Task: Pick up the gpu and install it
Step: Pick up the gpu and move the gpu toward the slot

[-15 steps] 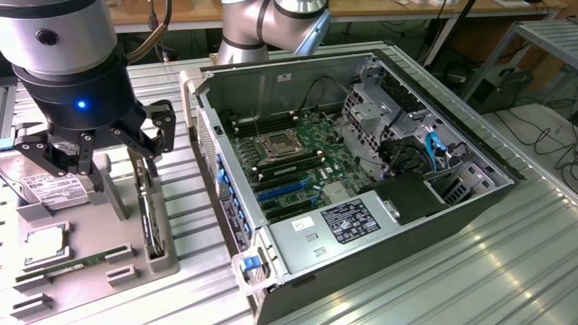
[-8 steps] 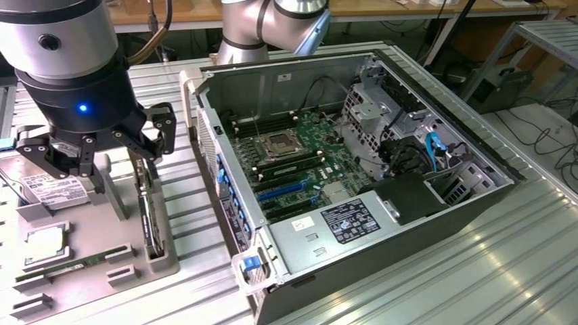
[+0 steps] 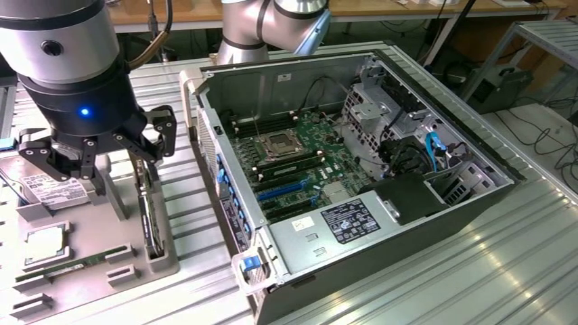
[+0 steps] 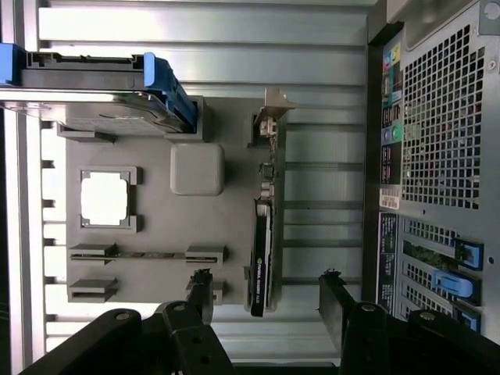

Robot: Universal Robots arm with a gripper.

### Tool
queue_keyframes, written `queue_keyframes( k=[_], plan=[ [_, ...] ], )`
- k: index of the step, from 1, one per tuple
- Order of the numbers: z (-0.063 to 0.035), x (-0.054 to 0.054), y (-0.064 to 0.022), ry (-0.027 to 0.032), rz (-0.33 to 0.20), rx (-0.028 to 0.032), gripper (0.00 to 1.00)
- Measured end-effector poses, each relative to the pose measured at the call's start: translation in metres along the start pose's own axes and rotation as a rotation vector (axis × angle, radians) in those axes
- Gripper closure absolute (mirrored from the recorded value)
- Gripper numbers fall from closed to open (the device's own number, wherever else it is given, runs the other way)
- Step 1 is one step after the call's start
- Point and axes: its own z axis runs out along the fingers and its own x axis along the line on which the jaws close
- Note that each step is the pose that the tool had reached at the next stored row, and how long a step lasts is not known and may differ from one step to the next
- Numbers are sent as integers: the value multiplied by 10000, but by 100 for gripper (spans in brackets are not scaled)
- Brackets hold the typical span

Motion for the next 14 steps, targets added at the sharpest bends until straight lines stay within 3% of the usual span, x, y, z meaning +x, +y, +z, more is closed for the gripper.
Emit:
queue_keyframes(
  k=[14],
  plan=[
    [64, 2, -17, 1, 1, 0, 34]
  ],
)
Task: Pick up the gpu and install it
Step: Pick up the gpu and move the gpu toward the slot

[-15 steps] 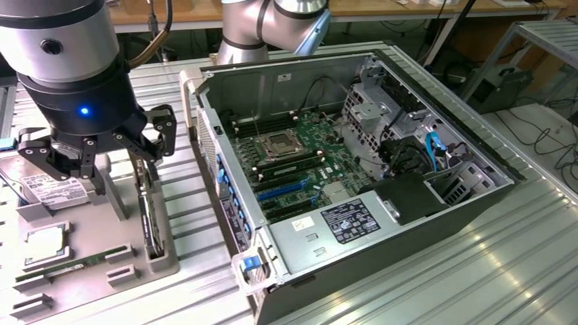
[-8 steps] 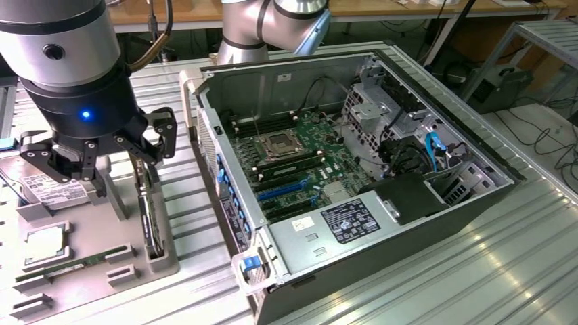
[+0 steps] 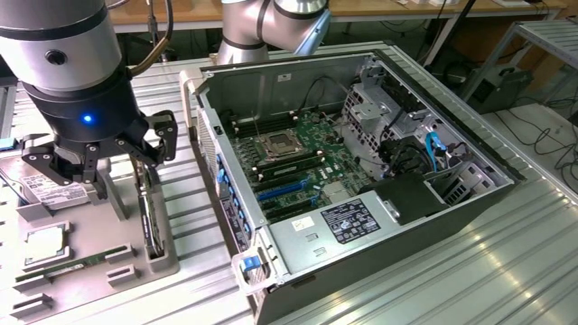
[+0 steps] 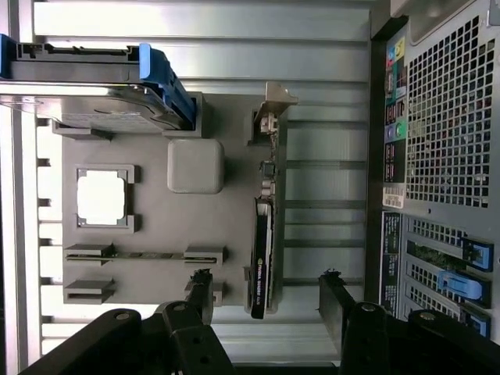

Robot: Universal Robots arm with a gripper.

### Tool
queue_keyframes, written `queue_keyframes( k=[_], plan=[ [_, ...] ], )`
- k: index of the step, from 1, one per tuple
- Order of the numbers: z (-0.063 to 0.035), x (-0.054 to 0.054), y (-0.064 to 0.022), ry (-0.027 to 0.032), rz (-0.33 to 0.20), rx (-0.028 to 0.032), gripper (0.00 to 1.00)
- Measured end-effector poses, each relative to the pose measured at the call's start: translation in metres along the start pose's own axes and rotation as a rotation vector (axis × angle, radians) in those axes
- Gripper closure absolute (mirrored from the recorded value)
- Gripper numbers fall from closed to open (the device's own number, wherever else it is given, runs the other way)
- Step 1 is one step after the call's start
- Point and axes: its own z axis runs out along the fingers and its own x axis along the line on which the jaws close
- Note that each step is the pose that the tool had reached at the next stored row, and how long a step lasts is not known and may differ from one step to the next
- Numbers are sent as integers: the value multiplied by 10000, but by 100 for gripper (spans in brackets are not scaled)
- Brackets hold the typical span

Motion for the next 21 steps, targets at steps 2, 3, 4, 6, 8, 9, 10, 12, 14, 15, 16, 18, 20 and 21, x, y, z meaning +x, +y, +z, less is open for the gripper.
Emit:
queue_keyframes(
  k=[2, 3, 4, 6, 8, 9, 10, 12, 14, 15, 16, 18, 20, 21],
  plan=[
    [10, 0, -2, 0, 0, 0, 34],
    [14, 0, -3, 0, 0, 0, 34],
    [19, 1, -5, 1, 0, 0, 34],
    [30, 1, -8, 3, -1, 0, 34],
    [41, 1, -10, 6, 0, 0, 34],
    [45, 1, -11, 9, 0, 0, 34],
    [50, 2, -12, 10, 0, 1, 34],
    [60, 2, -15, 12, 0, 0, 34],
    [69, 2, -18, 15, 0, 0, 34],
    [74, 2, -21, 15, 0, 0, 34],
    [124, 3, -43, 22, 0, 0, 34],
    [189, 5, -63, 39, 0, -1, 34],
    [219, 6, -73, 51, 1, 0, 34],
    [235, 6, -78, 59, 1, -1, 34]
  ],
)
